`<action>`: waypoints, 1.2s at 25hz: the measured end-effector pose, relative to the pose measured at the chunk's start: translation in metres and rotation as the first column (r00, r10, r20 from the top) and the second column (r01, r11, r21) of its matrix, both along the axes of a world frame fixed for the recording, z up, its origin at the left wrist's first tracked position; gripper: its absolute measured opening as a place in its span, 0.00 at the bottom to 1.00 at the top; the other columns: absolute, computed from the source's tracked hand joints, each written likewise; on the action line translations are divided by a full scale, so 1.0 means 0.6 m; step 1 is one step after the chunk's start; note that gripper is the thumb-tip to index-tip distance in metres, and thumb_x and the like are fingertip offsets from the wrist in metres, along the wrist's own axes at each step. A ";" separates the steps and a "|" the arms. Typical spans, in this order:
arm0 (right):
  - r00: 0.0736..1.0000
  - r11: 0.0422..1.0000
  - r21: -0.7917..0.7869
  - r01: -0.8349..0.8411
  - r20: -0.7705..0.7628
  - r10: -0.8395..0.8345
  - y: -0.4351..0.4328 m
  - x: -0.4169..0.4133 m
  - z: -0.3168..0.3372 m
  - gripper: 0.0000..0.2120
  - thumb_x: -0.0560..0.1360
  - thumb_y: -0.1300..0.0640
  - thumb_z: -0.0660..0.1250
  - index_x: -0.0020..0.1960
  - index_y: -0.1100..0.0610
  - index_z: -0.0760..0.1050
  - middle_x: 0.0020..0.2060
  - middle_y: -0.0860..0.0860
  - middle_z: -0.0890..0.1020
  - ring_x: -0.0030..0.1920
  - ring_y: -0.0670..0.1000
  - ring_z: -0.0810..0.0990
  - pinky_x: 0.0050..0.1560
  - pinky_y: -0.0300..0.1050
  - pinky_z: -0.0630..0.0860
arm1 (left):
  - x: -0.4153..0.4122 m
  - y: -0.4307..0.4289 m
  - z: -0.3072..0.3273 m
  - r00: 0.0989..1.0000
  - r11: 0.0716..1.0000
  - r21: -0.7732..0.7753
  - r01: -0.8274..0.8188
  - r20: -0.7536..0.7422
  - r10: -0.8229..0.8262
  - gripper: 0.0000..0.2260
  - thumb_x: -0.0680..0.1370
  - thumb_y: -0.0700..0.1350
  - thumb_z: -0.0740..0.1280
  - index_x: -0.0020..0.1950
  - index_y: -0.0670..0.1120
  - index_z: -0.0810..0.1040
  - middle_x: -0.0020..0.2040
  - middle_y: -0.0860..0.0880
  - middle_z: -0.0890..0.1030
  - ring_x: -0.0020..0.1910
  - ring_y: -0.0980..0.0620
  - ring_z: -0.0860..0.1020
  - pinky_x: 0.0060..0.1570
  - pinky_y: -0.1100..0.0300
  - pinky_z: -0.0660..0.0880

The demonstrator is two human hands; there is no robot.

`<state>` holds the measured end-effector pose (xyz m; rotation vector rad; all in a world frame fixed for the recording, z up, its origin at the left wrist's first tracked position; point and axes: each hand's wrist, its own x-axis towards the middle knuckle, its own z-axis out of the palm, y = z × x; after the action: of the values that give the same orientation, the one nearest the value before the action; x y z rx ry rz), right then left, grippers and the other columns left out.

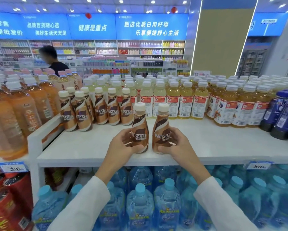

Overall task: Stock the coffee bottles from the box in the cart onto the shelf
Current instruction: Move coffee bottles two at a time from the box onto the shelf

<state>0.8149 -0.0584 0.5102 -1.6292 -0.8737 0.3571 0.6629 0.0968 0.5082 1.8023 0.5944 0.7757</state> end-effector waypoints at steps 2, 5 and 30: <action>0.994 0.998 -0.021 0.064 0.088 -0.062 0.003 -0.011 -0.006 0.34 0.64 0.57 0.83 0.65 0.48 0.72 0.57 0.41 0.81 0.56 0.42 0.80 0.57 0.40 0.78 | 0.000 -0.012 -0.002 0.998 0.998 0.035 -0.054 0.017 0.054 0.28 0.65 0.40 0.82 0.62 0.53 0.78 0.54 0.58 0.84 0.53 0.61 0.82 0.58 0.62 0.78; 0.989 0.996 -0.032 0.084 0.124 -0.080 0.002 -0.019 -0.004 0.33 0.66 0.53 0.82 0.65 0.46 0.70 0.58 0.40 0.79 0.57 0.41 0.79 0.56 0.38 0.77 | -0.001 -0.021 -0.007 0.995 0.993 0.065 -0.096 0.040 0.093 0.28 0.64 0.44 0.83 0.62 0.54 0.79 0.53 0.59 0.84 0.52 0.61 0.82 0.56 0.62 0.78; 0.987 0.999 0.001 0.036 0.156 -0.036 0.299 -0.101 0.008 0.25 0.71 0.53 0.76 0.66 0.51 0.75 0.59 0.47 0.83 0.60 0.50 0.80 0.64 0.51 0.76 | -0.041 0.176 0.005 0.861 0.858 0.148 -0.492 -0.063 0.505 0.20 0.74 0.47 0.75 0.61 0.48 0.72 0.58 0.48 0.80 0.58 0.47 0.79 0.61 0.48 0.76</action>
<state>0.7541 0.1208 0.5149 -1.6895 -0.9601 0.2072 0.6384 0.2023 0.5112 1.8287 1.1328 1.0951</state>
